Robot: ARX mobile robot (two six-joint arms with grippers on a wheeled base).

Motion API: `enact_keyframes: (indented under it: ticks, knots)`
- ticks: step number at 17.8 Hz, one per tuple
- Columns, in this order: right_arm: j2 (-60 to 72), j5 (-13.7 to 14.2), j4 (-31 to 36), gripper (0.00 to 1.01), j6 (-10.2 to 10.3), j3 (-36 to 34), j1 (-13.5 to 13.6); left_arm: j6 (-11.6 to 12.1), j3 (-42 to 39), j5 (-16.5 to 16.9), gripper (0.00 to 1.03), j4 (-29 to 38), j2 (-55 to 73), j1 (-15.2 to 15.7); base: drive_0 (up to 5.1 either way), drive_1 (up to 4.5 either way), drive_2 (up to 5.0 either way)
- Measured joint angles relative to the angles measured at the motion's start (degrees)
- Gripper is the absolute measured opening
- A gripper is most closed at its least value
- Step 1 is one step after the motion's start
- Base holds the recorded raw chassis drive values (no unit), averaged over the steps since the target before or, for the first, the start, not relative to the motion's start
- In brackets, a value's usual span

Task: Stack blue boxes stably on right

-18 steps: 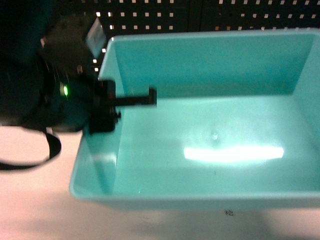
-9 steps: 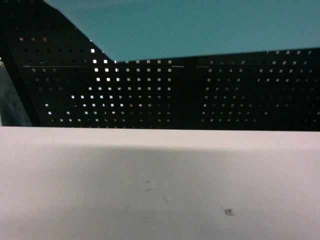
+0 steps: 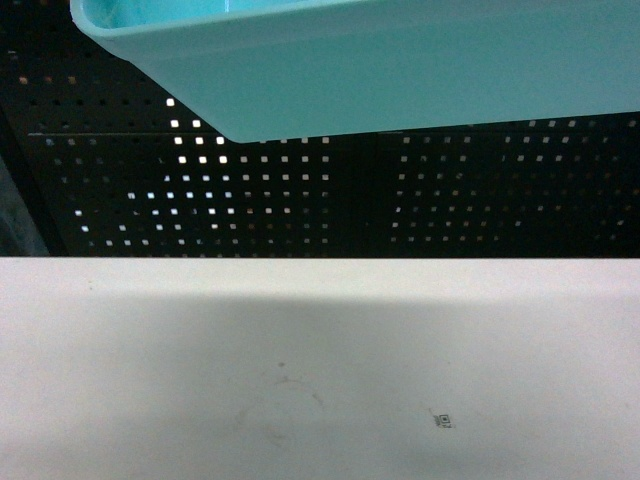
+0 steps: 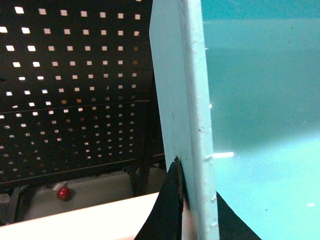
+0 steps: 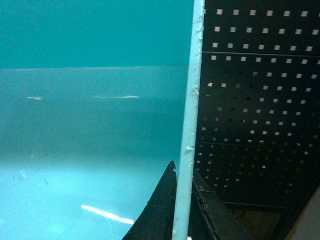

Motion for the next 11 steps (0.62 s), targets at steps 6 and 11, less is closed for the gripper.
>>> enact_keyframes:
  ticks: [6, 11]
  knots:
    - [0.0, 0.1, -0.1, 0.07, 0.0, 0.0, 0.0, 0.0, 0.0, 0.0, 0.02, 0.1, 0.0, 0.0, -1.7, -1.74, -1.7]
    - [0.0, 0.1, -0.1, 0.07, 0.0, 0.0, 0.0, 0.0, 0.0, 0.0, 0.02, 0.0, 0.0, 0.0, -1.6, -1.58, -1.6]
